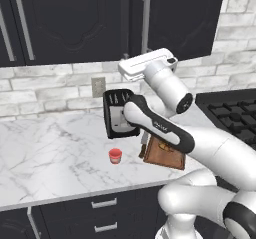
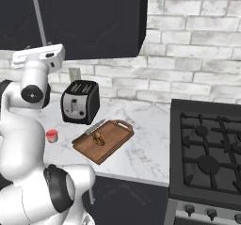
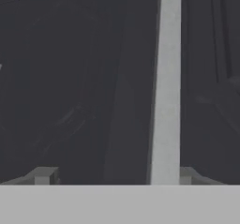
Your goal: Pick the bread, place it on the cutting board, pick the jam, place it on the counter, and close the cabinet.
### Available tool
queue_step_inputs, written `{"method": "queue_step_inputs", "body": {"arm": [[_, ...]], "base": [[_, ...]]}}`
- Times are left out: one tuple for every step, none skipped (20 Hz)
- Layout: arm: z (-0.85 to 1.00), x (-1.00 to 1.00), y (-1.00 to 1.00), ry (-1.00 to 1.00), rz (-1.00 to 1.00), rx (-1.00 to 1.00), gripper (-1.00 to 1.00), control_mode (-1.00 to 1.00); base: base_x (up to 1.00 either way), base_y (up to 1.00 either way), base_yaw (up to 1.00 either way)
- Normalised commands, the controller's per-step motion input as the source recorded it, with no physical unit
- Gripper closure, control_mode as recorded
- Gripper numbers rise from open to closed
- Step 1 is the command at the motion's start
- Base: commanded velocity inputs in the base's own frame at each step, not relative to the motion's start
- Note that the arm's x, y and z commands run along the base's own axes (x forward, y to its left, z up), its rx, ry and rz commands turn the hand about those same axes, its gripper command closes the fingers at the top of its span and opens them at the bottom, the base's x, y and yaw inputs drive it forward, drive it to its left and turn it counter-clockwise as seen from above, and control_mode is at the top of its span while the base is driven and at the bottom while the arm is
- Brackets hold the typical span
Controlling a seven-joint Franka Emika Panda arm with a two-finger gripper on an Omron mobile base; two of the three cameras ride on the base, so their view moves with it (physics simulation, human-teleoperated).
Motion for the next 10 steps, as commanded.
{"method": "queue_step_inputs", "body": {"arm": [[0.07,0.38,0.13,0.00,-0.03,0.00,-1.00,-1.00],[0.09,0.39,0.14,0.00,-0.03,0.00,-1.00,-1.00],[0.09,0.37,0.13,0.00,-0.03,0.00,-1.00,-1.00],[0.09,0.36,0.12,0.00,-0.03,0.00,-1.00,-1.00],[0.08,0.34,0.11,0.00,-0.03,0.00,-1.00,-1.00],[0.08,0.34,0.10,0.00,-0.02,0.00,-1.00,-1.00],[0.08,0.33,0.10,0.00,-0.02,0.00,-1.00,-1.00],[0.06,0.33,0.11,0.00,-0.02,0.00,-1.00,-1.00],[0.04,0.32,0.12,0.00,-0.02,0.00,-1.00,-1.00],[0.04,0.33,0.14,0.00,-0.02,0.00,-1.00,-1.00]], "base": [[0.00,0.00,0.00],[0.00,0.00,0.00],[0.00,0.00,0.00],[0.00,0.00,0.00],[0.00,0.00,0.00],[0.00,0.00,0.00],[0.00,0.00,0.00],[0.00,0.00,0.00],[0.00,0.00,0.00],[0.00,0.00,0.00]]}}
